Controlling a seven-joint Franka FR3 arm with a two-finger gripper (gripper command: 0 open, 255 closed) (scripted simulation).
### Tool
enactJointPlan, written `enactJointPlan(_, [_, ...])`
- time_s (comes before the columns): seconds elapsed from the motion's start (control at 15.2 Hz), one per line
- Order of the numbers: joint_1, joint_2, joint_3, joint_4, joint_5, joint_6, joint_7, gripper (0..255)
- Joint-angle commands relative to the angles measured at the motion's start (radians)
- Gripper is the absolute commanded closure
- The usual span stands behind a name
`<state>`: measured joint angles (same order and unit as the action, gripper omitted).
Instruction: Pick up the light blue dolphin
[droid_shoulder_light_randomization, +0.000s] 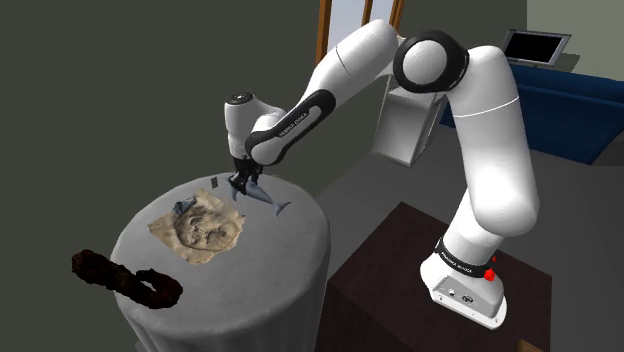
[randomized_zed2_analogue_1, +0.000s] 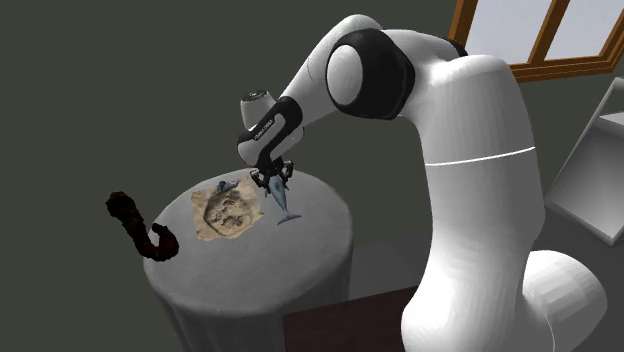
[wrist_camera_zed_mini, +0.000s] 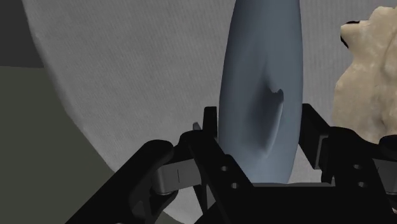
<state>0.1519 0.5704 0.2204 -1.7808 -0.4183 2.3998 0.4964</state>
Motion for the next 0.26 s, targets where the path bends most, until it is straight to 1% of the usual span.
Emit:
enactJointPlan(0.0, [-0.004,-0.019,0.006,0.0,0.009,-0.018,-0.009,255])
enactJointPlan(0.2, [-0.006,-0.029,0.009,0.001,0.013,-0.028,-0.013,255])
